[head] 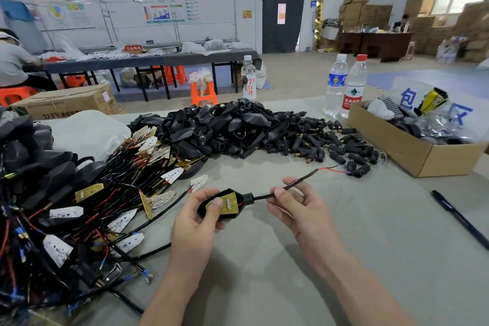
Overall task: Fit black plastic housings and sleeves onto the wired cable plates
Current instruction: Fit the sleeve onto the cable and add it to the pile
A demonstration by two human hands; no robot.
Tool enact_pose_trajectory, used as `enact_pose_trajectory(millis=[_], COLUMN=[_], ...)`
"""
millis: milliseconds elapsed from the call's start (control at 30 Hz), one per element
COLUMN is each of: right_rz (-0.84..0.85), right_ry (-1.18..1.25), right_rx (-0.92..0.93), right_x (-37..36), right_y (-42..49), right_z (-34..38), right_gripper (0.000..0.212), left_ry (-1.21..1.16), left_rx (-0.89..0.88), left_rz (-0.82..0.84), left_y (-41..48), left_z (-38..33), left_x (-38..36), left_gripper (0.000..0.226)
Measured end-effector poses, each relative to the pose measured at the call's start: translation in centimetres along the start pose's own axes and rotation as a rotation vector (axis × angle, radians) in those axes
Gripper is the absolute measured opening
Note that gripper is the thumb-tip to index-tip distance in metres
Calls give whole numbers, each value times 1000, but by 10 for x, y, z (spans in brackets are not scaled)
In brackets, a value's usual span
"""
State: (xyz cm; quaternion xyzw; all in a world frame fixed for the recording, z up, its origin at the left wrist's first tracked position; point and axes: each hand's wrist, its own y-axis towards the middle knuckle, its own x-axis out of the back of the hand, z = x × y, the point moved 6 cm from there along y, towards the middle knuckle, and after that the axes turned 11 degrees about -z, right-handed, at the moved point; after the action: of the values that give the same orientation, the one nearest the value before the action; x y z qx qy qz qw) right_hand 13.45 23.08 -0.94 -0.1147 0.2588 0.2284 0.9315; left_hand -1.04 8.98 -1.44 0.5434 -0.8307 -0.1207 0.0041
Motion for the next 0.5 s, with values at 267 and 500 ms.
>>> enact_pose_trajectory(millis=[267, 500], right_rz=[-27, -13], right_ry=[-53, -110], right_rx=[57, 73], right_x=[-4, -3], right_y=[-3, -1], right_z=[-3, -6], right_gripper=[27, 23], left_ry=[7, 116], left_rx=[22, -77], left_rz=[9, -10], left_y=[-1, -1], left_z=[1, -5], left_x=[0, 2], left_gripper=[12, 14])
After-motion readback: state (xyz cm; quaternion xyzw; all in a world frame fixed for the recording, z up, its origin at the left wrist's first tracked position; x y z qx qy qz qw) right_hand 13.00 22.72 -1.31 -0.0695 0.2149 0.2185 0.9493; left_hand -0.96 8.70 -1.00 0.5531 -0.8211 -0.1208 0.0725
